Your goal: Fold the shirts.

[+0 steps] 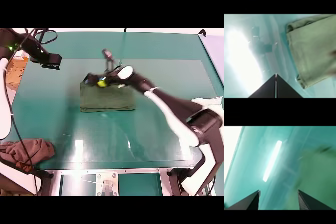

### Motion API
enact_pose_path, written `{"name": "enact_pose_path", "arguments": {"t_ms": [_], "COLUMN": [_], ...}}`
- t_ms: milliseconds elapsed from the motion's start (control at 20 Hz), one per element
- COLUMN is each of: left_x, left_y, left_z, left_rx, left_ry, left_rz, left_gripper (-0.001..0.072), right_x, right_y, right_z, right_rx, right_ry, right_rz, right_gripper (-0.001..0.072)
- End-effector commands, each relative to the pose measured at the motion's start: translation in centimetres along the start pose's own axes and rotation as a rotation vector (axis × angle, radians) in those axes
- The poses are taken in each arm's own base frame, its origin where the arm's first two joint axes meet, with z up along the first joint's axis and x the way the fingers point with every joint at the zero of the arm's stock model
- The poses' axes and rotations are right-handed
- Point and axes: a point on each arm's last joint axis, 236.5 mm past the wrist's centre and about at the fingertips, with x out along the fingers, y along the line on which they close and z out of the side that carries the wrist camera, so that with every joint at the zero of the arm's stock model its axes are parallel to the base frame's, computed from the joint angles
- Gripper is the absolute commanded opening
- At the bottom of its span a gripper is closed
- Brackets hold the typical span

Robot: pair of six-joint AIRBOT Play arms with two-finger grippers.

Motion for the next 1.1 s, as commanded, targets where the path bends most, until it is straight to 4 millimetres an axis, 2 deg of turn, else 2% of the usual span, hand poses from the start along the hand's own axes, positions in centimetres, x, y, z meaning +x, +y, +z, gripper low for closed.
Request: {"name": "enact_pose_path", "arguments": {"t_ms": [0,50,100,150,200,250,350,400,550,650,700,750,800,900,1000,1050], "left_x": [-0.1,-0.1,-0.1,-0.1,-0.1,-0.1,-0.1,-0.1,-0.1,-0.1,-0.1,-0.1,-0.1,-0.1,-0.1,-0.1], "left_y": [1.2,1.2,1.2,1.2,1.2,1.2,1.2,1.2,1.2,1.2,1.2,1.2,1.1,1.1,1.0,1.0], "left_z": [-0.5,-0.5,-0.5,-0.4,-0.3,-0.3,-0.3,-0.3,-0.4,-0.4,-0.4,-0.5,-0.7,-0.9,-1.3,-1.4], "left_rx": [-0.007,-0.007,-0.007,-0.007,-0.007,-0.008,-0.01,-0.01,-0.012,-0.019,-0.019,-0.019,-0.019,-0.019,-0.019,-0.019], "left_ry": [0.012,0.012,0.012,0.007,0.005,0.005,0.005,0.005,0.008,0.009,0.009,0.012,0.019,0.031,0.045,0.05], "left_rz": [0.013,0.012,0.013,0.013,0.014,0.014,0.014,0.014,0.014,0.014,0.014,0.013,0.011,0.008,0.005,0.004], "left_gripper": [0.0025,0.0025,0.0025,0.0025,0.0025,0.0025,0.0025,0.0026,0.0025,0.0025,0.0025,0.0025,0.0025,0.0025,0.0025,0.0025], "right_x": [-8.6,-12.0,-14.5,-16.7,-17.8,-18.2,-17.1,-15.9,-11.1,-8.4,-7.7,-7.4,-7.7,-10.5,-15.8,-19.3], "right_y": [-6.6,-9.7,-12.7,-15.8,-18.4,-20.5,-23.4,-23.7,-21.8,-19.4,-18.1,-16.9,-15.8,-14.2,-13.1,-12.5], "right_z": [4.6,5.2,5.0,3.7,1.9,0.1,-4.2,-5.9,-8.6,-8.7,-8.0,-6.9,-5.5,-1.1,3.3,5.3], "right_rx": [0.079,0.134,0.183,0.246,0.312,0.376,0.471,0.491,0.503,0.485,0.464,0.435,0.41,0.355,0.329,0.317], "right_ry": [0.003,0.02,0.047,0.089,0.125,0.148,0.208,0.245,0.312,0.319,0.309,0.296,0.284,0.223,0.126,0.069], "right_rz": [-0.078,-0.12,-0.166,-0.207,-0.232,-0.249,-0.274,-0.257,-0.157,-0.086,-0.059,-0.036,-0.016,-0.003,-0.017,-0.025], "right_gripper": [0.0527,0.0527,0.0527,0.0528,0.0529,0.0535,0.0536,0.0536,0.0536,0.0531,0.0425,0.0138,0.0016,0.0016,0.0016,0.0016]}}
